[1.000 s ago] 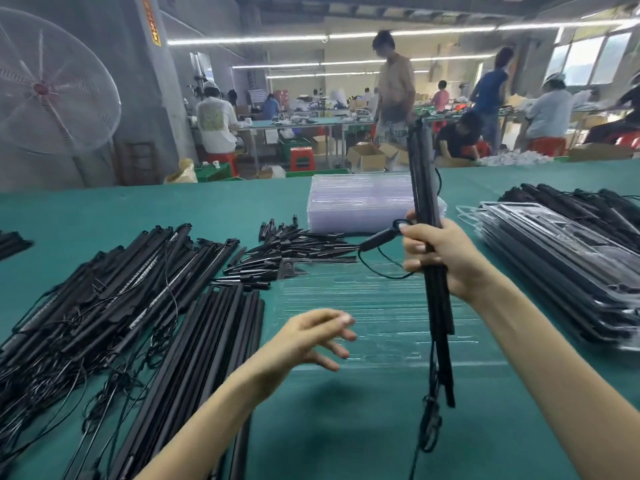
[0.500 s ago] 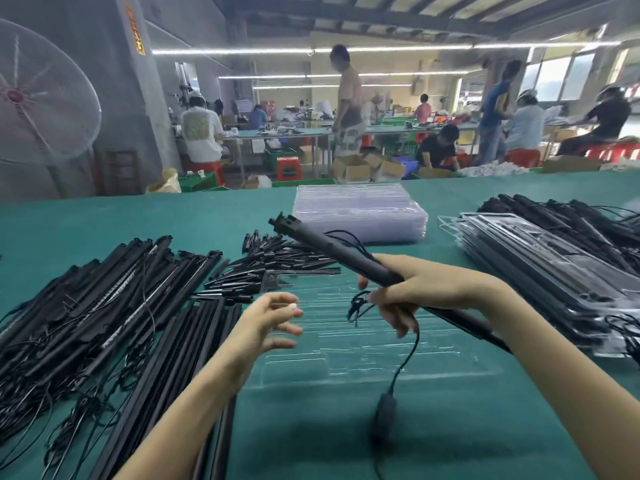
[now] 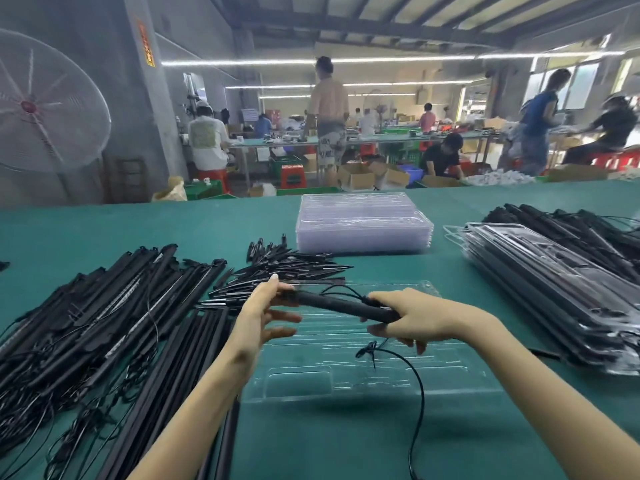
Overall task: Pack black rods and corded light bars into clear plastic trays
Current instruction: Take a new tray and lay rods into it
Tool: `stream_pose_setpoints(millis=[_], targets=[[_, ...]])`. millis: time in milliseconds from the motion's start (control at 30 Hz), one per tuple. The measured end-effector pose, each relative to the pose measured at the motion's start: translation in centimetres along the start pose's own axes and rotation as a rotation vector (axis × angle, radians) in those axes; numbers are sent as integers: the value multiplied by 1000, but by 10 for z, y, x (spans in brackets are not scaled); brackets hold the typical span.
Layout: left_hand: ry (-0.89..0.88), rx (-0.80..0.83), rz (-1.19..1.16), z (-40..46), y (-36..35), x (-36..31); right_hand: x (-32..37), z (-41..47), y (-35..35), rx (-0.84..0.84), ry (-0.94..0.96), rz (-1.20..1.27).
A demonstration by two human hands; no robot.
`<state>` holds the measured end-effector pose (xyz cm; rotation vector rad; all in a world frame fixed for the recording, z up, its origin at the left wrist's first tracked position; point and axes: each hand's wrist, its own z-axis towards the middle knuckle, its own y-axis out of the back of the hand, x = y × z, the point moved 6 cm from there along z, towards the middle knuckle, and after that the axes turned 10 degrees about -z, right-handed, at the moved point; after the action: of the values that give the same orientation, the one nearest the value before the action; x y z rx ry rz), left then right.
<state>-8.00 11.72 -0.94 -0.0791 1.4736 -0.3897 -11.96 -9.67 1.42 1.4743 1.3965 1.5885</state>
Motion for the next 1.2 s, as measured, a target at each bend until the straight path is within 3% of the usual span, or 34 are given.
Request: stream_pose_setpoints(millis=[133, 267, 433, 567, 700, 833, 967, 1067, 1133, 1200], targets=[[22, -60, 97, 4, 9, 6, -1, 5, -9, -132, 50, -313], [79, -6, 239, 4, 16, 7, 6, -2, -29, -99, 85, -339], [52, 1, 185, 8, 25, -1, 25, -22, -56, -111, 187, -395], [4, 15, 164, 12, 30, -6, 55, -38, -68, 93, 339, -174], [65, 95, 150, 11, 20, 2, 62, -38, -87, 318, 378, -44], [118, 266, 305, 1, 5, 12, 59, -33, -98, -2, 415, -375], [-167, 380, 888, -12, -17, 18, 66, -36, -111, -298, 495, -658], [-202, 636, 1133, -31, -52, 39, 65, -33, -106, -320, 314, -738], [-185, 686, 1109, -38, -69, 47, 59, -26, -113, -184, 243, -732], [-177, 682, 981, -45, -81, 48, 56, -25, -113, -231, 209, -689]])
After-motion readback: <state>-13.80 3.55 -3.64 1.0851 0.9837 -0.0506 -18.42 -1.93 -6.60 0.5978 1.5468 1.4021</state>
